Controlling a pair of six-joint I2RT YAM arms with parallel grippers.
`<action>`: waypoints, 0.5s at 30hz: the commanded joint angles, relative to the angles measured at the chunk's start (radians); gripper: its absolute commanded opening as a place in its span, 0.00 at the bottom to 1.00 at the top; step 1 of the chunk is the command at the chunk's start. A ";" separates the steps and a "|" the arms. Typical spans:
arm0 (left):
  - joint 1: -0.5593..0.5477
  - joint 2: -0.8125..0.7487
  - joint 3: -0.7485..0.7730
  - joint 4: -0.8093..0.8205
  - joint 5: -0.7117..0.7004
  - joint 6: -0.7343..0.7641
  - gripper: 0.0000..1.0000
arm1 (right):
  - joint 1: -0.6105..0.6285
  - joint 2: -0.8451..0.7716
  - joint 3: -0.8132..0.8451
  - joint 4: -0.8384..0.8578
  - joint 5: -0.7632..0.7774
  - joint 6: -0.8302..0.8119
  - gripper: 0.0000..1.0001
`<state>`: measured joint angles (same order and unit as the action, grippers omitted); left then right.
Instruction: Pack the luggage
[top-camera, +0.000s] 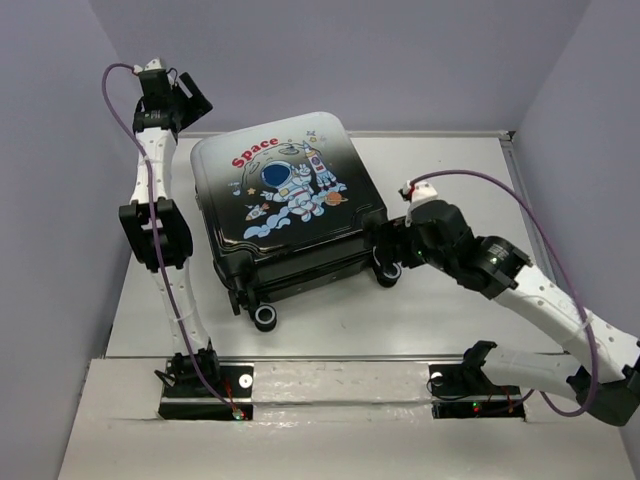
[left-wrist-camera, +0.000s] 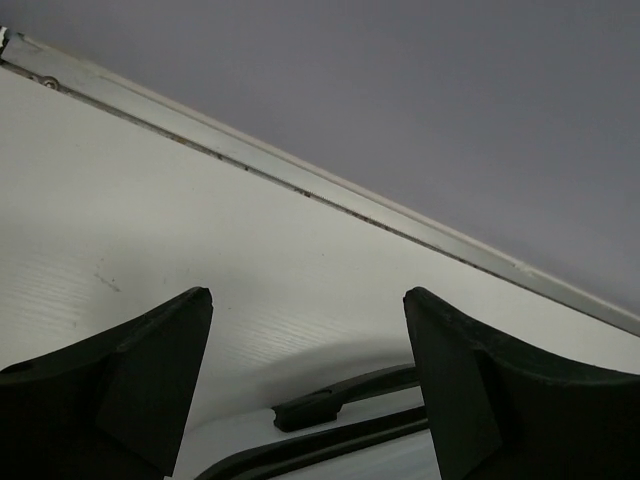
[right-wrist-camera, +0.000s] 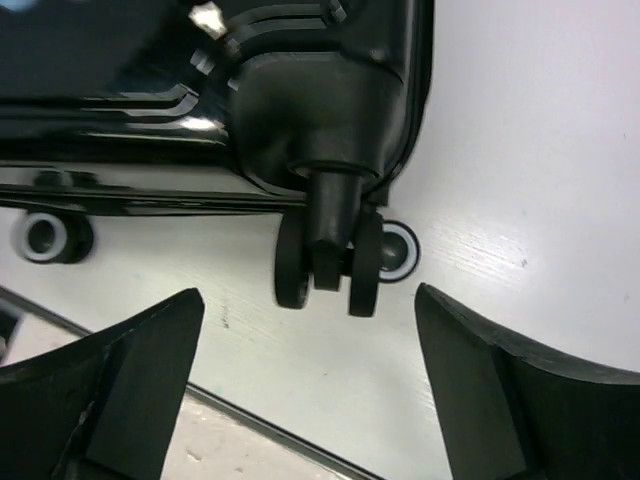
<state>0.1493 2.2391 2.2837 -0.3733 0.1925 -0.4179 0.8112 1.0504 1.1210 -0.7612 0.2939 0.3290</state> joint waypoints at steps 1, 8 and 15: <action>0.013 0.043 0.123 -0.013 0.105 0.025 0.89 | -0.006 -0.058 0.169 -0.033 -0.151 -0.030 0.80; 0.003 0.129 0.128 0.019 0.275 0.056 0.83 | 0.174 0.132 0.112 0.089 -0.208 0.004 0.07; -0.071 0.156 0.016 0.033 0.404 0.120 0.81 | 0.258 0.296 0.070 0.242 -0.147 0.034 0.07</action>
<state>0.1310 2.4065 2.3554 -0.3672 0.4553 -0.3489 1.0569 1.3426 1.2423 -0.6434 0.1135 0.3363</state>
